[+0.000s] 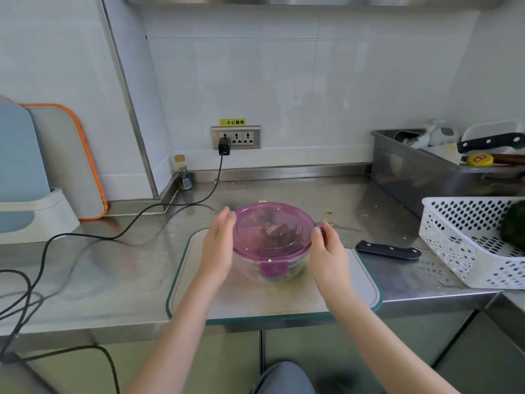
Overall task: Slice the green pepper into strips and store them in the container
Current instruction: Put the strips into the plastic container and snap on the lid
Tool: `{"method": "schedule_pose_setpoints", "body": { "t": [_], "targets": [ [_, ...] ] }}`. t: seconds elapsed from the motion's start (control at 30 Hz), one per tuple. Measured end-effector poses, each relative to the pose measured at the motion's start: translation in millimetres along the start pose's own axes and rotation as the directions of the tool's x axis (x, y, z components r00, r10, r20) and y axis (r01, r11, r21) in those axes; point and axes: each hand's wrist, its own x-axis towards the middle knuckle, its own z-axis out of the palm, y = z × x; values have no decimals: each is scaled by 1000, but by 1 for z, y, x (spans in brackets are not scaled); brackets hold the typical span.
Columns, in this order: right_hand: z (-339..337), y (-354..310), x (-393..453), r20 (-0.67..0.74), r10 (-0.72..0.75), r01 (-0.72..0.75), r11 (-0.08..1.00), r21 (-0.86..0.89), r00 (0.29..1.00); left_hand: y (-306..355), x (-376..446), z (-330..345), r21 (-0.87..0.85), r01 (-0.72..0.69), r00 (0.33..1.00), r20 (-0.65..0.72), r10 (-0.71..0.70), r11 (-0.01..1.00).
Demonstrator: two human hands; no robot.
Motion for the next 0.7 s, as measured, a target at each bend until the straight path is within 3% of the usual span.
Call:
{"method": "schedule_pose_setpoints", "body": {
  "t": [0.13, 0.53, 0.7],
  "targets": [
    [7, 3, 5, 61, 72, -73, 997, 9, 996, -4, -10, 9, -84, 18, 997, -72, -24, 996],
    [12, 4, 14, 184, 204, -224, 970, 95, 962, -11, -18, 19, -84, 9, 975, -221, -27, 996],
    [-2, 1, 24, 294, 188, -180, 982, -54, 937, -5, -30, 12, -54, 28, 989, -147, -36, 998]
  ]
}}
